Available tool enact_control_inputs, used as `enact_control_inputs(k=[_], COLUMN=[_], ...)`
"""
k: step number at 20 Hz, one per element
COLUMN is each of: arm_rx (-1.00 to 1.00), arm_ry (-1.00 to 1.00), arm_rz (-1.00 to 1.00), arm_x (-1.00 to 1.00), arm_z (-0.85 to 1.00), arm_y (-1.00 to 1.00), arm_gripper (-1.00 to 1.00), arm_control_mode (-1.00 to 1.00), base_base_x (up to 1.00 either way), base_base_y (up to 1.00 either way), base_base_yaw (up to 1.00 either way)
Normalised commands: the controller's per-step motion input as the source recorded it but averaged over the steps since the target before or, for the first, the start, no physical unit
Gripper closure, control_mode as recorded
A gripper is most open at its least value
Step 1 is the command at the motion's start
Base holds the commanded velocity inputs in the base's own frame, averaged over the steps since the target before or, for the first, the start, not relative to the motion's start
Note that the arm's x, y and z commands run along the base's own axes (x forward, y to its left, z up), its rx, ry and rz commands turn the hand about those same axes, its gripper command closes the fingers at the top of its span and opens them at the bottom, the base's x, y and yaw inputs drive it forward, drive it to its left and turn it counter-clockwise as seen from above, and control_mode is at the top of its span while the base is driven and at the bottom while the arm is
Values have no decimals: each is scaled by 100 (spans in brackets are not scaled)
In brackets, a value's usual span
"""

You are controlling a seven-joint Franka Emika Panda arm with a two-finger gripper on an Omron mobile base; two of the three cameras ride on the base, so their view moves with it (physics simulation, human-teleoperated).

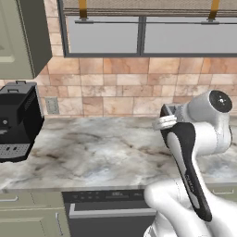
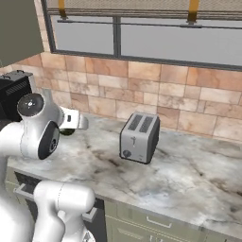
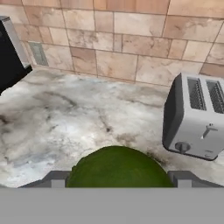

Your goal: Place the liquor on the top shelf of the fridge to keep it out of children's reach, and place the banana and lime on lower shelves for easy access.

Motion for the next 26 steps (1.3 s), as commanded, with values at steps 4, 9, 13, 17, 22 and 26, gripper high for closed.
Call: enact_control_inputs(k=[4, 9, 13, 17, 22, 26], arm_rx=[-9, -12, -9, -6, -2, 0], arm_ry=[0, 0, 0, 0, 0, 0], arm_rz=[3, 0, 0, 1, 2, 0], arm_x=[-86, -61, -57, -47, -23, 0], arm_z=[80, 27, 13, 2, 0, 0], arm_y=[2, 1, 0, 0, 0, 0], arm_gripper=[100, 100, 100, 100, 100, 100], arm_control_mode=[-100, -100, -100, -100, 100, 100], base_base_x=[0, 0, 0, 0, -51, -98], base_base_y=[0, 0, 0, 0, 0, 0], base_base_yaw=[0, 0, 0, 0, 6, 20])
